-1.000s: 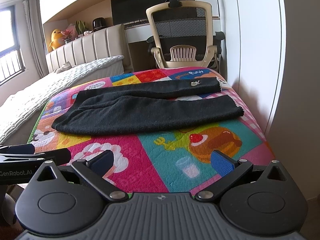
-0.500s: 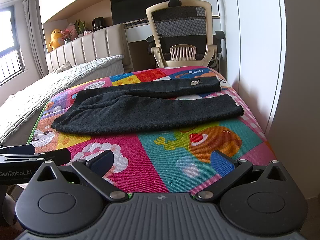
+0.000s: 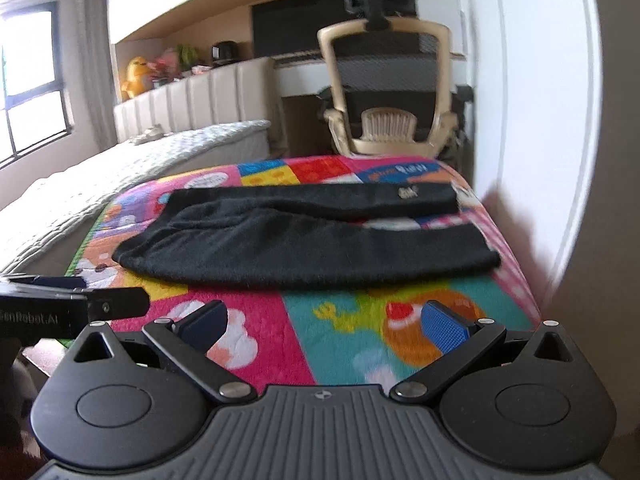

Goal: Fold clothes

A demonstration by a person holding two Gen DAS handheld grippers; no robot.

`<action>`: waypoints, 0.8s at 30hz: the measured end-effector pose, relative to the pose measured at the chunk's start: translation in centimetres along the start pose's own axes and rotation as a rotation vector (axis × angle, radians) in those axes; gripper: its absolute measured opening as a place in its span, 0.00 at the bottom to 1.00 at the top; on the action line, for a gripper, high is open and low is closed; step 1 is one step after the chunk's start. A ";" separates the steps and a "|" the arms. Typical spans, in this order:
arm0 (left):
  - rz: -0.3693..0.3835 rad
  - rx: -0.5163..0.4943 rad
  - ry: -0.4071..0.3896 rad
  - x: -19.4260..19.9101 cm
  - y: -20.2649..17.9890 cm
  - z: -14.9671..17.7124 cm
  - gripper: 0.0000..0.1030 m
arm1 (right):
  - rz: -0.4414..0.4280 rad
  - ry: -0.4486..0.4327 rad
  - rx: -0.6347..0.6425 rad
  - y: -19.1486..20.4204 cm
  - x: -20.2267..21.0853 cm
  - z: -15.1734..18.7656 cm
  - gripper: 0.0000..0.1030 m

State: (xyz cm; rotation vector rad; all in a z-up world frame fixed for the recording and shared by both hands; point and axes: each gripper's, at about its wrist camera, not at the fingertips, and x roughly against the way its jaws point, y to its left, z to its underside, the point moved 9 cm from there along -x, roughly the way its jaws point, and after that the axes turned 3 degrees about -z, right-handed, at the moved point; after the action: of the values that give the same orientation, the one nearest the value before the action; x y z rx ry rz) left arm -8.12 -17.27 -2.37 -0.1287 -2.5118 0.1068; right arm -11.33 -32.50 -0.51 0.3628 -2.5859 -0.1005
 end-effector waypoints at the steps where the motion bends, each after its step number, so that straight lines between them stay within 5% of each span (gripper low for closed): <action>1: 0.012 0.007 -0.002 -0.3 0.0 -0.2 1.00 | -0.013 -0.009 0.003 -0.2 -0.4 -0.3 1.00; 9: 0.020 0.041 0.031 -4.6 1.6 -2.0 1.00 | -0.060 0.041 -0.180 -5.2 -6.2 -2.0 1.00; 15: 0.041 0.075 0.065 -8.4 3.2 -4.2 1.00 | -0.098 0.025 -0.203 -6.7 -9.7 -4.1 1.00; 24: 0.081 0.128 0.230 -14.9 4.8 -5.4 1.00 | -0.224 0.107 -0.304 -7.0 -15.0 -4.1 1.00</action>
State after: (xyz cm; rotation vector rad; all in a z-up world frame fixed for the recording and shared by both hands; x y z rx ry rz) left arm 7.40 -14.03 -7.20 -0.1801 -2.2642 0.2696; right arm 4.79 -35.13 -5.32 0.5259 -2.3684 -0.5315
